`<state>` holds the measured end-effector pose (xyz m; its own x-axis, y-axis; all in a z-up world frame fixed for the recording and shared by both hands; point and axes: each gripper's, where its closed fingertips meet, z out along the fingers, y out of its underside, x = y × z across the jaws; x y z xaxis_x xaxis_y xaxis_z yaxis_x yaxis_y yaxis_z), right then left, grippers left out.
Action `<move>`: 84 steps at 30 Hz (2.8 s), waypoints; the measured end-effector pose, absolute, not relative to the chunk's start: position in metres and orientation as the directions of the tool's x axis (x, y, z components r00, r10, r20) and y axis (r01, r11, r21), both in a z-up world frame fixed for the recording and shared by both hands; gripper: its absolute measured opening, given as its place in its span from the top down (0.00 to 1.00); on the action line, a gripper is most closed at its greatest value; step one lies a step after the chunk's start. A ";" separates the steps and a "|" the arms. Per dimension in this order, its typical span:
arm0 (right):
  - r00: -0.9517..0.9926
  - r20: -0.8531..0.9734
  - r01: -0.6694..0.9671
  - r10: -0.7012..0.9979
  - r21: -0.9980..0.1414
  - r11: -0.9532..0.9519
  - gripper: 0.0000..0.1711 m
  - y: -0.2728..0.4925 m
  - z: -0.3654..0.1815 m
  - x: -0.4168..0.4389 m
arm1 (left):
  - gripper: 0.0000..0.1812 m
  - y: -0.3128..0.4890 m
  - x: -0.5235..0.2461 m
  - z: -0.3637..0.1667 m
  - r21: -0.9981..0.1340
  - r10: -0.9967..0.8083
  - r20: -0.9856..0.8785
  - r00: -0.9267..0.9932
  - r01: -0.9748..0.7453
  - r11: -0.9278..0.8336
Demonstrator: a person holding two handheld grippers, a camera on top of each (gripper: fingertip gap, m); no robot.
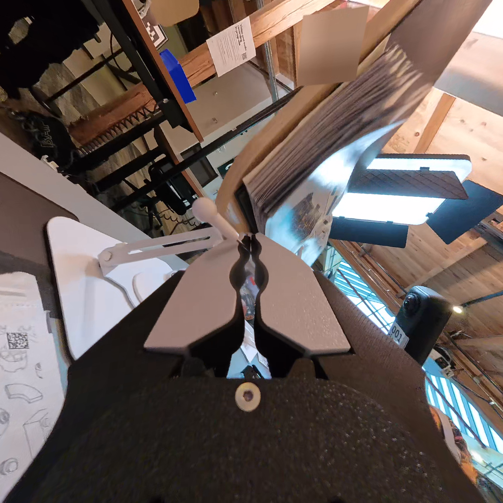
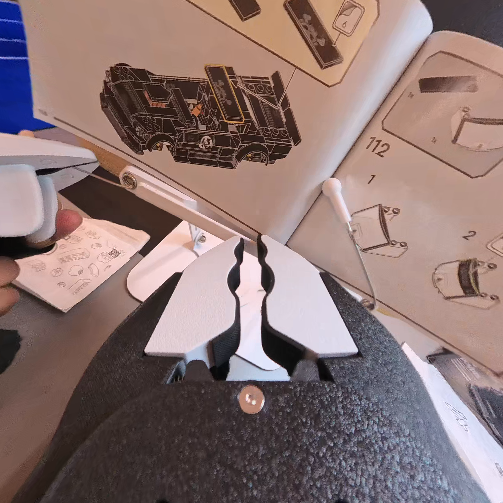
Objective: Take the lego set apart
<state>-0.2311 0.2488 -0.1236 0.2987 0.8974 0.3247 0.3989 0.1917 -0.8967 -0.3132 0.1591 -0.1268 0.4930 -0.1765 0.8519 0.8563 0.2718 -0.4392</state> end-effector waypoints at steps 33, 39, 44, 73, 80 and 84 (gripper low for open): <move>0.263 0.245 0.124 0.933 -0.968 0.219 0.80 0.196 -0.104 -0.083 | 1.00 0.095 -0.226 -0.092 -0.997 0.092 -0.041 0.995 -0.047 0.061; 0.347 0.225 0.035 0.910 -0.973 0.228 0.92 0.208 -0.098 -0.067 | 1.00 0.080 -0.247 -0.088 -0.975 0.267 -0.213 0.940 -0.220 -0.002; 0.335 0.196 0.002 0.922 -0.978 0.208 1.00 0.206 -0.100 -0.063 | 1.00 0.078 -0.250 -0.087 -0.967 0.295 -0.252 0.922 -0.254 -0.030; 0.310 0.466 0.304 0.829 -0.875 0.378 0.84 0.290 -0.092 -0.201 | 0.87 0.115 -0.267 -0.139 -0.987 0.231 -0.044 0.972 -0.007 -0.159; 0.324 0.553 0.348 0.768 -0.824 0.446 0.90 0.296 -0.090 -0.213 | 0.87 0.122 -0.285 -0.145 -0.982 0.242 0.034 0.970 0.078 -0.172; 0.338 0.509 0.362 0.792 -0.847 0.390 0.91 0.306 -0.089 -0.215 | 0.87 0.124 -0.286 -0.144 -0.983 0.239 0.053 0.970 0.093 -0.160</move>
<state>-0.2155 0.3056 -0.0890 0.3379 0.7916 0.5091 0.3620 0.3900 -0.8467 -0.2862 0.1237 -0.1444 0.9696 0.2388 0.0526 0.0928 -0.1602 -0.9827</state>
